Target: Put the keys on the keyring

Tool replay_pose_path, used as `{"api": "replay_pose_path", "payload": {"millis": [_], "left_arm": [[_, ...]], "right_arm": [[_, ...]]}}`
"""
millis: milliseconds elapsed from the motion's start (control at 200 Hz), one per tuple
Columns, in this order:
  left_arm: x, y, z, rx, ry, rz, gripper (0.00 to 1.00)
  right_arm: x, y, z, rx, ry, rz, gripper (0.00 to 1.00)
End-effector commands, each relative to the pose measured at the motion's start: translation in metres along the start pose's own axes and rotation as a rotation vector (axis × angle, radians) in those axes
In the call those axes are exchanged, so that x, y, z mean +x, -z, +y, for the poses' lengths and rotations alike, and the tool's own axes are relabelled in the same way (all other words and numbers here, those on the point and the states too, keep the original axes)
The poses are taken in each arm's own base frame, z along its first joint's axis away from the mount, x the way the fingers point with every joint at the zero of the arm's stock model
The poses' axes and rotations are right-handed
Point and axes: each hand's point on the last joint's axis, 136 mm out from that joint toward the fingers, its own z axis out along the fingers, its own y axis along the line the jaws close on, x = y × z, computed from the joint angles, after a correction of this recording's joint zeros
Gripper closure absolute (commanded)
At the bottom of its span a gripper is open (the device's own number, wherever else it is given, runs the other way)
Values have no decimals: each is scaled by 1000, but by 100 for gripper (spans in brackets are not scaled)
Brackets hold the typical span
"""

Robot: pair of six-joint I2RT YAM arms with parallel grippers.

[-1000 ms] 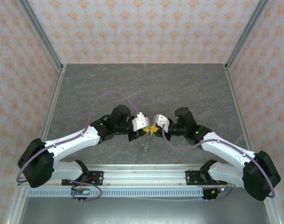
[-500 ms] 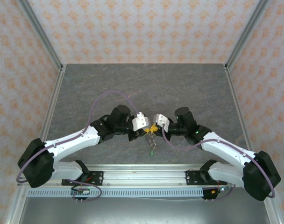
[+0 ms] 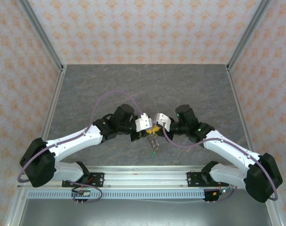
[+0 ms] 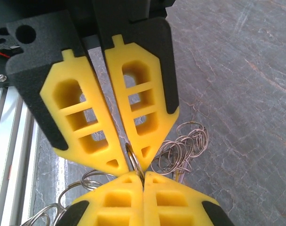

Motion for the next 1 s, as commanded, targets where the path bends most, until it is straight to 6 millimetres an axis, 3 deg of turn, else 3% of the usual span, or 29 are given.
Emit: {"api": "replay_pose_path", "payload": {"millis": [0,235,445,996], "left_arm": [[-3,-2,5,-22,-26,19,100],[-4,2,8,-67,-22,-14,100],[-13,4,-2,-32,-16,-116,100],[-14,1,-7,-14,21,-198,100]], "right_arm": [[-35,8,4,-36,63,-91,100],[-16,7,3,-5,69,-40,97],[1,-1,2,2,36,-15,90],[14,-10,2,-39,-62,-92,85]]}}
